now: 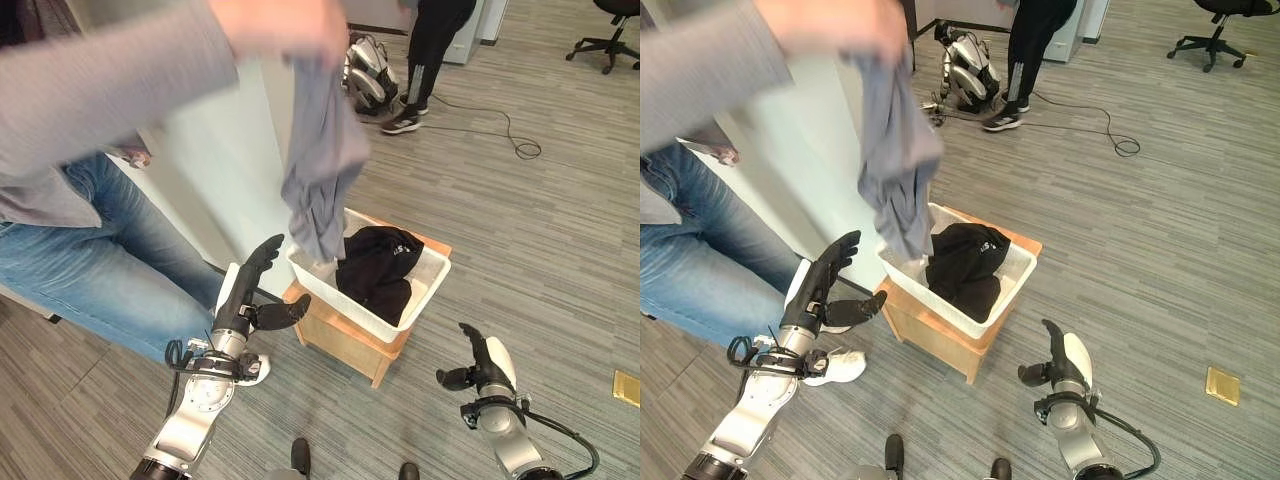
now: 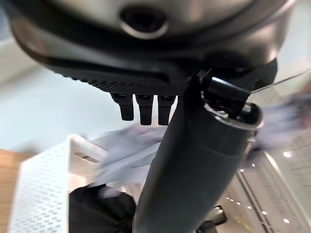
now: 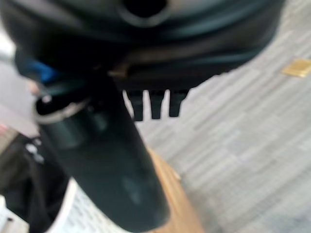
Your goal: Pick up bed clothes into laundry basket.
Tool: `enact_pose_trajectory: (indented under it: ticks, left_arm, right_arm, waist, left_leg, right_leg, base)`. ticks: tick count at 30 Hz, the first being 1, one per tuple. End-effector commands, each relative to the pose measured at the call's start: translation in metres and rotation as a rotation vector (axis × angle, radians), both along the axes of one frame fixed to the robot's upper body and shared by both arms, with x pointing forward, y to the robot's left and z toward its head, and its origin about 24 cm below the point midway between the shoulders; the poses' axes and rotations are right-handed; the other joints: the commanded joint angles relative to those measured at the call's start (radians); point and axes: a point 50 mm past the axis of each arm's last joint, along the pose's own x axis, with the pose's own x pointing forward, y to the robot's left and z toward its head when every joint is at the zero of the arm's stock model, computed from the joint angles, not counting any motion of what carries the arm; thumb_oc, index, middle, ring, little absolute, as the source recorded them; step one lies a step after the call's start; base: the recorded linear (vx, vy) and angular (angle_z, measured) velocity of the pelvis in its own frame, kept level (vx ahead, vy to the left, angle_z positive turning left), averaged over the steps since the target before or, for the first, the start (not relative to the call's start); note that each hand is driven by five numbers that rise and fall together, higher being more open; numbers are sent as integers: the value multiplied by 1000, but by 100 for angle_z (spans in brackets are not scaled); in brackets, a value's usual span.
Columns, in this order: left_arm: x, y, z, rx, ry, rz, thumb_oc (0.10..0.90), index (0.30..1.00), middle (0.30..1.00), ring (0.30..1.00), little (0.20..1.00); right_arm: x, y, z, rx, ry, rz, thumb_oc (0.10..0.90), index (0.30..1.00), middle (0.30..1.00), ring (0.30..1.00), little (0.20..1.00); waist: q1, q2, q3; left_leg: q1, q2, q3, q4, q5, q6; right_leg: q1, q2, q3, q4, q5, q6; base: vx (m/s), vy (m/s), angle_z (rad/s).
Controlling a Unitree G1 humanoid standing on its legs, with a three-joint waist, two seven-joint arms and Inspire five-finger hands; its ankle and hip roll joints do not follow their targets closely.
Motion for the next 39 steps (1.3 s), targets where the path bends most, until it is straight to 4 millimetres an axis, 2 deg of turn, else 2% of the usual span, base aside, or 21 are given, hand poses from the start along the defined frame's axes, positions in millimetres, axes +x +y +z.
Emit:
enact_pose_trajectory:
  ticks: [1,6,11,13,14,15,19,20,21,23,24,25,26,31,32,33,34,35,36,37,39]
  left_arm:
    - [15,5,38,3,-204,25,800,900,900,900,900]
    - [16,7,33,16,-183,41,800,900,900,900,900]
    - [15,13,28,42,-171,74,800,900,900,900,900]
    - [12,17,25,61,-162,81,800,900,900,900,900]
    - [9,17,24,55,-155,71,800,900,900,900,900]
    - [10,17,24,53,-157,71,800,900,900,900,900]
    - [8,14,22,43,-150,37,800,900,900,900,900]
    - [8,14,22,42,-151,38,800,900,900,900,900]
    - [7,13,20,33,-142,29,800,900,900,900,900]
    - [7,14,20,31,-143,31,800,900,900,900,900]
    - [6,16,20,28,-147,43,800,900,900,900,900]
    - [6,17,22,-11,-152,58,800,900,900,900,900]
    - [4,17,34,-97,-209,86,800,900,900,900,900]
    - [5,19,53,-121,-299,107,800,900,900,900,900]
    - [17,18,70,-91,-385,112,800,900,900,900,900]
    - [17,18,70,-91,-386,111,800,900,900,900,900]
    - [19,19,74,-79,-404,124,800,900,900,900,900]
    - [16,42,78,-24,-414,193,800,900,900,900,900]
    - [14,48,78,-79,-424,247,800,900,900,900,900]
    - [10,52,77,-71,-436,289,800,900,900,900,900]
    - [-4,60,65,-62,-413,360,800,900,900,900,900]
  right_arm:
    - [27,-1,40,-60,-215,37,800,900,900,900,900]
    - [25,2,41,-62,-229,44,800,900,900,900,900]
    - [35,-5,74,-191,-341,83,800,900,900,900,900]
    - [47,-18,114,-383,-453,119,800,900,900,900,900]
    - [61,-27,152,-493,-556,116,800,900,900,900,900]
    - [62,-27,153,-495,-558,116,800,900,900,900,900]
    - [91,-31,224,-578,-759,105,800,900,900,900,900]
    - [92,-31,225,-578,-761,106,800,900,900,900,900]
    - [104,-32,256,-578,-836,87,800,900,900,900,900]
    - [105,-31,256,-578,-838,90,800,900,900,900,900]
    - [114,-26,274,-554,-879,95,800,900,900,900,900]
    - [122,-16,276,-524,-883,121,800,900,900,900,900]
    - [133,20,250,-350,-872,208,800,900,900,900,900]
    - [126,48,225,-225,-877,249,800,900,900,900,900]
    - [115,54,209,-191,-894,240,800,900,900,900,900]
    - [115,53,209,-191,-894,240,800,900,900,900,900]
    - [111,57,207,-176,-904,251,800,900,900,900,900]
    - [97,65,312,-178,-1224,336,800,900,900,900,900]
    - [74,84,264,-89,-1177,403,800,900,900,900,900]
    - [60,77,222,-85,-1048,410,800,900,900,900,900]
    - [28,67,170,-67,-847,421,800,900,900,900,900]
  waist:
    - [0,-63,-30]
    - [-1,-65,-33]
    - [4,-68,-38]
    - [14,-74,-46]
    - [28,-76,-50]
    - [27,-74,-48]
    - [68,-84,-55]
    - [65,-83,-54]
    - [89,-90,-59]
    - [86,-89,-58]
    - [109,-94,-63]
    - [121,-95,-63]
    - [158,-88,-53]
    - [165,-70,-8]
    - [111,-57,16]
    - [114,-55,14]
    - [107,-53,15]
    - [96,-74,5]
    - [85,-63,15]
    - [91,-49,26]
    - [85,-30,43]
  left_leg:
    - [43,9,2,2,-85,-7]
    - [44,10,1,2,-85,-7]
    - [47,11,-6,2,-87,-9]
    - [46,13,-9,2,-84,-12]
    - [45,15,-15,2,-82,-16]
    - [45,15,-16,2,-82,-16]
    - [28,19,-39,2,-63,-31]
    - [27,19,-40,2,-63,-31]
    - [16,19,-53,2,-54,-38]
    - [15,19,-53,2,-53,-38]
    - [10,19,-61,2,-48,-42]
    - [7,20,-64,2,-45,-43]
    - [1,24,-75,2,-32,-45]
    - [-23,34,-130,2,10,-43]
    - [-83,15,-219,4,62,-22]
    - [-86,20,-218,2,66,-23]
    - [-121,12,-246,12,81,-17]
    - [-126,8,-251,14,78,-25]
    - [-127,13,-240,8,81,-31]
    - [-145,21,-239,9,102,-36]
    - [-180,37,-238,20,132,-63]
  right_leg:
    - [43,-12,-21,5,-20,19]
    - [44,-11,-20,5,-20,18]
    - [50,-7,-23,5,-22,16]
    - [51,-3,-30,6,-23,15]
    - [56,1,-34,6,-27,13]
    - [55,2,-34,6,-28,13]
    - [61,11,-57,5,-33,8]
    - [61,11,-57,5,-33,8]
    - [64,14,-75,5,-36,7]
    - [64,14,-75,5,-36,7]
    - [65,17,-89,5,-37,5]
    - [67,19,-95,5,-37,4]
    - [73,28,-119,20,-39,-5]
    - [12,69,-110,178,-100,-15]
    - [-20,189,219,255,-191,-48]
    - [-24,193,221,252,-185,-49]
    - [-1,221,330,228,-194,-79]
    - [22,218,372,201,-197,-100]
    - [23,206,366,185,-181,-105]
    - [26,204,345,163,-174,-105]
    - [50,199,305,112,-164,-100]
  base:
    - [0,0,0]
    - [0,0,0]
    - [-7,-4,0]
    - [1,-23,1]
    - [43,-37,2]
    - [-1,-30,7]
    - [-19,-36,12]
    - [-21,-58,30]
    - [-10,-38,24]
    - [-14,-35,16]
    - [-20,-47,16]
    - [-54,-73,30]
    - [-37,-42,19]
    - [-124,-43,41]
    - [-160,-19,89]
    - [-220,-28,261]
    - [-73,-51,229]
    - [-135,-79,204]
    - [-163,-128,33]
    - [-263,-187,1]
    - [-267,-198,1]
